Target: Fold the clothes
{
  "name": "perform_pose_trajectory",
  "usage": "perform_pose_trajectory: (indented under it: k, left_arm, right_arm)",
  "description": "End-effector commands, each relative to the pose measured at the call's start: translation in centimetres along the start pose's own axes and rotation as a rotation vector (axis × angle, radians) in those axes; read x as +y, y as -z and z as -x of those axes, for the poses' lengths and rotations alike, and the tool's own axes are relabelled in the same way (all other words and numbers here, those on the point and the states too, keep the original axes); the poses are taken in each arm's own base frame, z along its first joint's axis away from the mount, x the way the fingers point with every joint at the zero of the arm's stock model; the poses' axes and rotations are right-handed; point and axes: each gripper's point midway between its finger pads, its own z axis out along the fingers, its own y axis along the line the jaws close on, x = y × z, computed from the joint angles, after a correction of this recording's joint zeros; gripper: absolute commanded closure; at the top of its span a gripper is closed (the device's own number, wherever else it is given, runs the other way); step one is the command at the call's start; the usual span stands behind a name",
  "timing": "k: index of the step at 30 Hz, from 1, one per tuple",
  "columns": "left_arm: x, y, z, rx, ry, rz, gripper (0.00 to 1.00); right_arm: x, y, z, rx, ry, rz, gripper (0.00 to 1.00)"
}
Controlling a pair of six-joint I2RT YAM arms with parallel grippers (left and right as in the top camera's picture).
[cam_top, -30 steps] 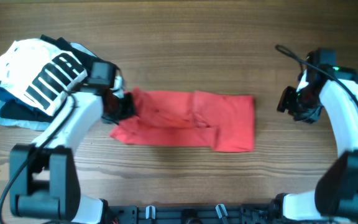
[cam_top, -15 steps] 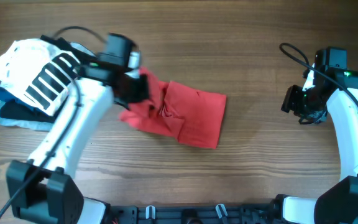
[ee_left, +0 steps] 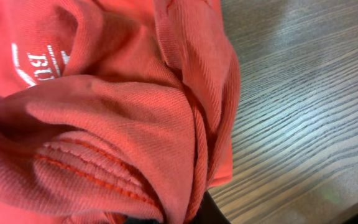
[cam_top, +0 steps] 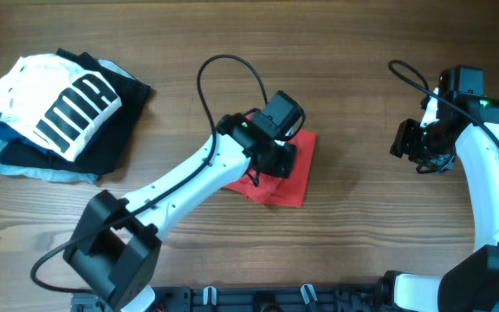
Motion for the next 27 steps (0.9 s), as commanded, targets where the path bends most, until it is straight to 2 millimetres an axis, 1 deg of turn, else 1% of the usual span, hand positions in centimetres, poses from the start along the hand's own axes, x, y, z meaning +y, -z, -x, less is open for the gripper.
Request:
perform_pose_trajectory:
  k: [1, 7, 9, 10, 11, 13, 14, 16, 17, 18, 19, 20, 22, 23, 24, 25, 26, 27]
  left_arm:
    - [-0.7, -0.7, 0.4, -0.009, -0.008, 0.000, 0.89]
    - [-1.3, -1.6, 0.7, -0.020, -0.021, -0.011, 0.88]
    - [-1.8, -1.9, 1.0, -0.033, -0.008, -0.021, 0.86]
    - [-2.3, -1.9, 1.2, -0.043, -0.013, -0.033, 0.77]
    - [-3.1, -1.9, 1.2, -0.049, -0.024, -0.060, 0.64]
    - [-4.7, -1.7, 1.0, -0.045, -0.052, -0.122, 0.56]
    - [-4.9, -1.3, 1.1, -0.052, -0.056, -0.126, 0.54]
    - [-4.6, -0.1, 1.7, -0.082, -0.063, -0.132, 0.52]
    - [-4.1, 0.9, 2.4, -0.112, -0.062, -0.130, 0.51]
    - [-3.0, 2.2, 3.3, -0.155, -0.043, -0.104, 0.51]
    - [-1.7, 3.2, 4.0, -0.190, -0.020, -0.066, 0.51]
    - [0.3, 4.4, 4.8, -0.228, 0.017, -0.014, 0.50]
    - [3.4, 5.8, 5.4, -0.255, 0.082, 0.041, 0.50]
    - [6.0, 6.3, 5.6, -0.248, 0.143, 0.070, 0.50]
    - [7.9, 6.4, 5.4, -0.233, 0.192, 0.093, 0.50]
    - [9.1, 6.2, 5.3, -0.216, 0.224, 0.102, 0.50]
    - [10.2, 6.0, 5.1, -0.198, 0.263, 0.106, 0.50]
    - [11.5, 5.4, 4.8, -0.166, 0.308, 0.100, 0.49]
  right_arm:
    - [0.3, 0.4, 0.1, -0.010, 0.017, 0.020, 0.41]
    - [0.4, 0.4, 0.0, -0.009, 0.018, 0.027, 0.41]
    - [0.4, 0.4, 0.1, -0.010, 0.018, 0.027, 0.41]
    - [0.4, 0.4, 0.1, -0.011, 0.018, 0.027, 0.41]
    - [0.4, 0.4, 0.1, -0.011, 0.018, 0.027, 0.41]
    - [0.4, 0.4, 0.1, -0.011, 0.018, 0.027, 0.41]
    - [0.4, 0.4, 0.1, -0.011, 0.018, 0.027, 0.41]
    - [0.4, 0.4, 0.1, -0.012, 0.018, 0.027, 0.41]
    - [0.4, 0.4, 0.1, -0.011, 0.018, 0.028, 0.41]
    - [0.4, 0.4, 0.1, -0.011, 0.018, 0.028, 0.40]
    - [0.6, 0.4, 0.1, -0.010, 0.019, 0.038, 0.41]
    - [1.2, 0.4, 0.1, -0.010, 0.033, 0.071, 0.41]
    - [4.0, 0.8, 0.0, -0.015, 0.145, 0.235, 0.42]
    - [6.6, 1.7, -0.2, -0.026, 0.238, 0.392, 0.47]
    - [8.2, 2.3, -0.6, -0.031, 0.300, 0.482, 0.51]
    - [9.1, 2.7, -0.9, -0.033, 0.335, 0.527, 0.53]
    - [10.7, 3.3, -1.5, -0.034, 0.397, 0.597, 0.57]
    - [12.0, 3.5, -2.2, -0.023, 0.444, 0.624, 0.60]
